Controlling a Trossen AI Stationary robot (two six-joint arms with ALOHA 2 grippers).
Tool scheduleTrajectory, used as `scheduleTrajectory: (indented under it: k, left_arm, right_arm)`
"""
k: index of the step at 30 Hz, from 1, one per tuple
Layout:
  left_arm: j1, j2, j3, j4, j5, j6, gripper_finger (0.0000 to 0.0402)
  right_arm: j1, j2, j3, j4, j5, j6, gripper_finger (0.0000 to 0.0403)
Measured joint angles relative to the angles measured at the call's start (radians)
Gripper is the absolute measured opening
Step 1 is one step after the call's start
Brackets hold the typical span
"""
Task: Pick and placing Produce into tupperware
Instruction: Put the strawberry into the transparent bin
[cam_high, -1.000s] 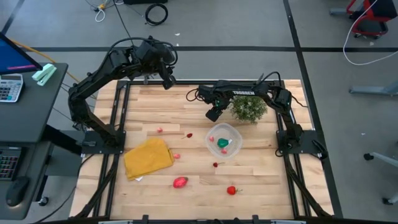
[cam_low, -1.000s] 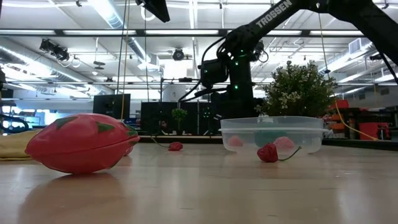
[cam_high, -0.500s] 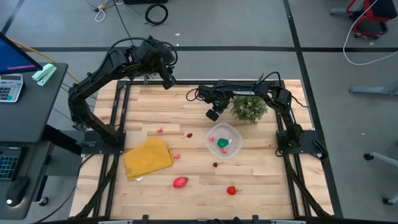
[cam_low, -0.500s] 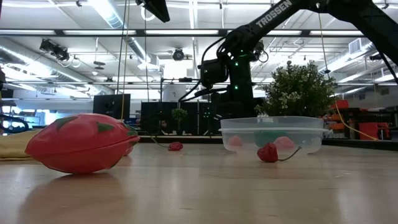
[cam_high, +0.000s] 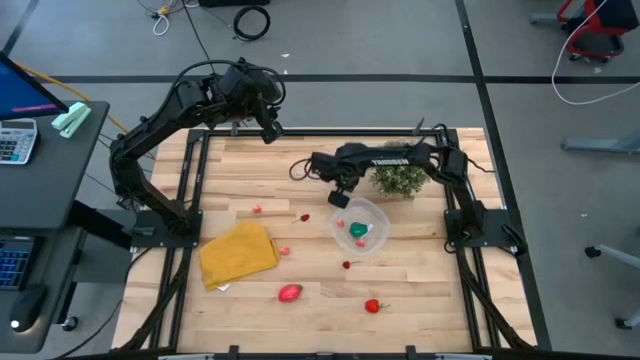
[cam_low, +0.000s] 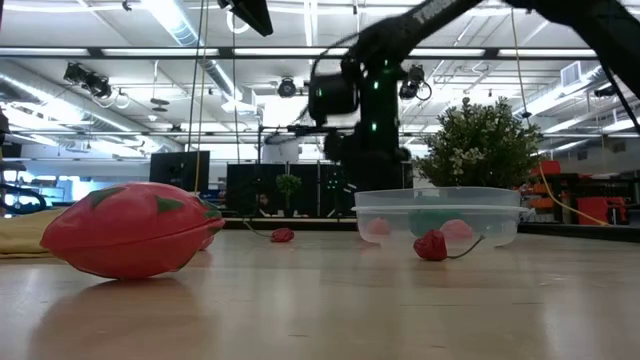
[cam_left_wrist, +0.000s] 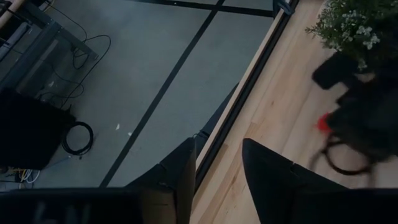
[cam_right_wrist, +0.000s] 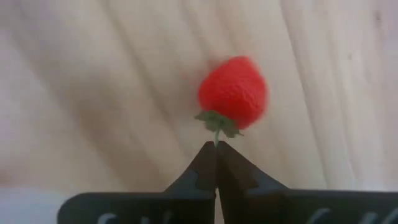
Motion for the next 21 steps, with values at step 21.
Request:
scheduleTrajectory:
  k: [21]
  left_arm:
    - [0.000,0.000,0.000,-0.018,0.000,-0.002,0.0134]
  right_arm:
    - [0.509,-0.303,-0.220,-0.110,0.092,0.552,0.0005]
